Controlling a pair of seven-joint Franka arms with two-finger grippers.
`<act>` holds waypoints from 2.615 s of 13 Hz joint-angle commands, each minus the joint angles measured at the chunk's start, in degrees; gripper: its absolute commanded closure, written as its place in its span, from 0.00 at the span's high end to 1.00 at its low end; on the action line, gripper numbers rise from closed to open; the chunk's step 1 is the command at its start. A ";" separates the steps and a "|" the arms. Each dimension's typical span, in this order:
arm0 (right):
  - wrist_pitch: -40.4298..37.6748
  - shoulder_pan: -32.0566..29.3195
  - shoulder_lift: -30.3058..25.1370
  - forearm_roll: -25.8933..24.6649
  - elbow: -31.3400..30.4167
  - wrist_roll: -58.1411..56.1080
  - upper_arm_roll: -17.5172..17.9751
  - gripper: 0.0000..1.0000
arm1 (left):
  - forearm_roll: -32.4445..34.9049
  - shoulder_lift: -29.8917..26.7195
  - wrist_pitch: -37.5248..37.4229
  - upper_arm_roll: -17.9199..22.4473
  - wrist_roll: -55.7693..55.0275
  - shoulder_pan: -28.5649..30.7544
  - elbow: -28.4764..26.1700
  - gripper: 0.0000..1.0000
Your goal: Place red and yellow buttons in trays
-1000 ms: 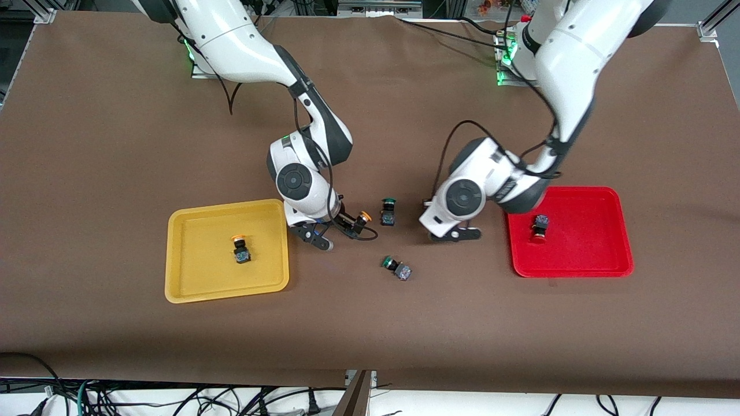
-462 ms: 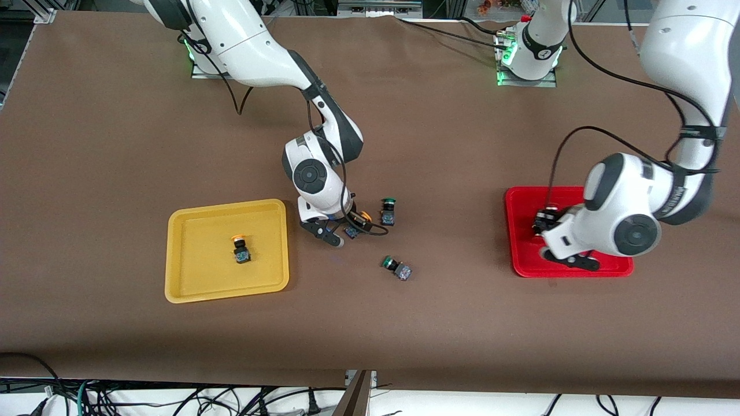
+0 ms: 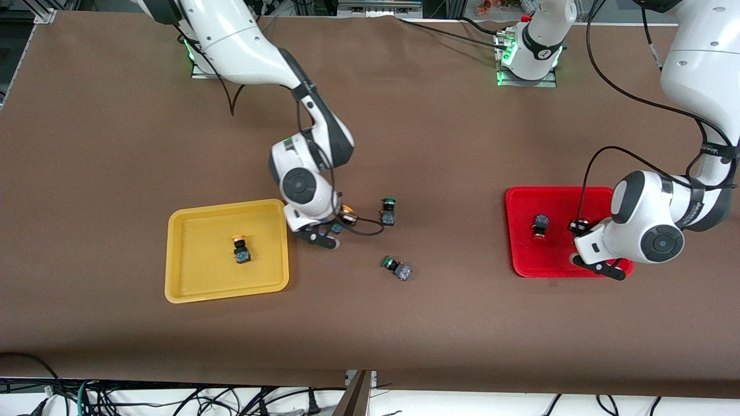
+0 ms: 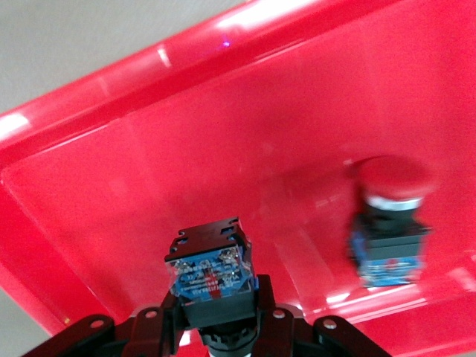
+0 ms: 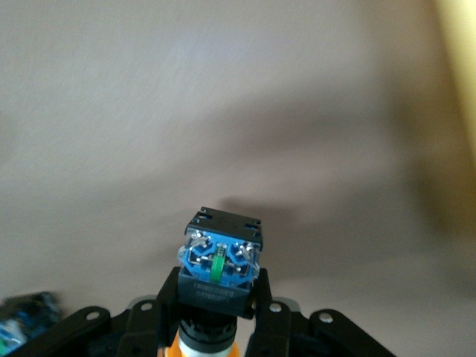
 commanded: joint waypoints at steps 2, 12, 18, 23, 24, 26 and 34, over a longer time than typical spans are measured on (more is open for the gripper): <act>-8.94 -5.94 -3.02 -0.14 2.13 -21.71 -3.79 0.20 | 1.06 -1.69 0.12 -1.16 2.11 0.83 -0.82 1.00; -4.28 -6.38 -3.19 0.30 -3.58 -26.14 -6.35 0.99 | -9.31 -25.70 -11.40 -5.47 -4.73 -0.57 11.22 1.00; -15.42 -5.86 -15.99 -2.07 -3.31 -25.44 -6.44 0.99 | -15.21 -29.55 -17.81 -4.43 -10.00 -3.53 10.87 1.00; -28.53 -5.94 -32.95 -12.07 -6.81 -26.40 -6.35 0.99 | -19.68 -38.59 -11.70 19.28 -10.45 -23.22 -1.04 1.00; -28.81 -5.94 -36.82 -12.88 -9.96 -27.19 -6.43 0.99 | -19.68 -41.23 -9.23 22.27 -10.71 -26.12 -4.91 1.00; -28.02 -6.20 -42.98 -15.60 -15.68 -28.52 -6.52 0.99 | -19.60 -43.71 -6.84 24.58 -10.71 -28.52 -9.07 1.00; -29.07 -32.20 -44.59 -18.07 -15.79 -33.88 16.65 0.99 | -19.60 -40.73 -9.38 24.23 -10.27 -28.52 -4.52 1.00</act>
